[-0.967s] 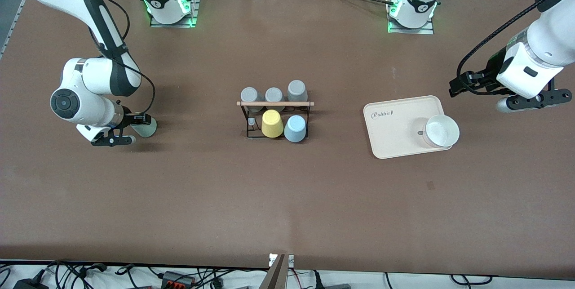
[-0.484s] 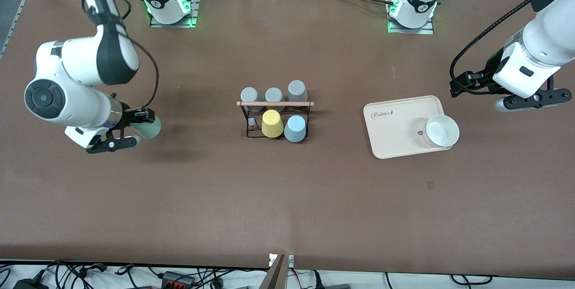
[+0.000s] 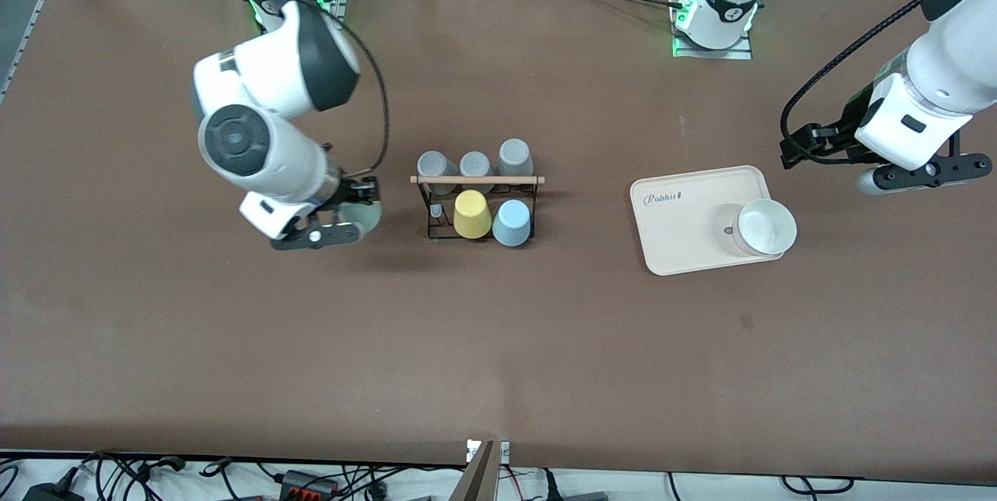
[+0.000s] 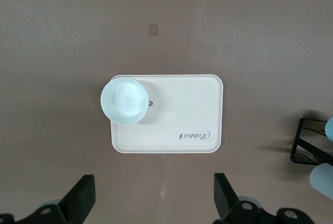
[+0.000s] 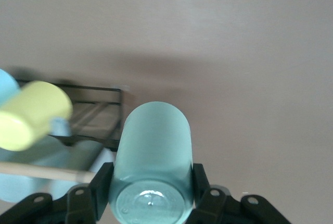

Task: Hang scattered cups on rack with three cups
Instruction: 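Carry the pale green cup to the rack with the right gripper, then lower the pale green cup onto the rack beside the yellow cup, then open the right gripper and pull it back from the rack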

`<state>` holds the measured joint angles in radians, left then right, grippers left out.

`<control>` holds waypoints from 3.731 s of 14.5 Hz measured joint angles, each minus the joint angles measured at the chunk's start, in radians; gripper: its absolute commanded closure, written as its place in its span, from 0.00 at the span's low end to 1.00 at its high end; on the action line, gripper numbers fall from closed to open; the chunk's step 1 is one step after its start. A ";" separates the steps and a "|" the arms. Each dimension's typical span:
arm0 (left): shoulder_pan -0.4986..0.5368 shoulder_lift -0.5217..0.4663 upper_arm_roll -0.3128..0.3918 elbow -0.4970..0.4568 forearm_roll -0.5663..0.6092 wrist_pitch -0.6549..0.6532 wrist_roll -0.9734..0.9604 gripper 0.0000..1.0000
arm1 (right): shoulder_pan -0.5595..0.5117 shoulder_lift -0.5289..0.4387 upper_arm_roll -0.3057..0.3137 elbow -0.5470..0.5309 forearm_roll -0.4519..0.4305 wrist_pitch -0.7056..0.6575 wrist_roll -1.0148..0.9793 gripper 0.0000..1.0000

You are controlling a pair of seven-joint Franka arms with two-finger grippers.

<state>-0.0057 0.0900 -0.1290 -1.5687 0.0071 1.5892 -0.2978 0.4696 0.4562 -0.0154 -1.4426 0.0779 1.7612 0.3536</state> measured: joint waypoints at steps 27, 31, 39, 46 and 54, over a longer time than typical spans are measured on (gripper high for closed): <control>0.001 0.000 0.000 0.000 0.000 -0.003 0.016 0.00 | 0.120 0.227 -0.005 0.145 0.054 0.059 0.293 0.72; 0.001 0.000 0.000 0.000 0.000 -0.003 0.016 0.00 | 0.121 0.246 -0.005 0.145 0.055 0.058 0.294 0.00; 0.001 0.000 0.000 0.000 0.000 -0.003 0.016 0.00 | 0.101 0.181 -0.041 0.202 0.055 0.038 0.299 0.00; 0.001 0.000 0.000 0.000 0.000 -0.003 0.016 0.00 | -0.054 0.074 -0.117 0.209 0.055 0.013 0.128 0.00; 0.001 0.000 0.000 0.000 0.000 -0.003 0.016 0.00 | -0.294 -0.059 -0.115 0.204 0.049 -0.065 -0.188 0.00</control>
<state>-0.0043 0.0900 -0.1292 -1.5687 0.0072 1.5860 -0.2817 0.1760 0.3967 -0.1302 -1.2386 0.1273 1.6959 0.1661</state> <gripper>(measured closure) 0.000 0.000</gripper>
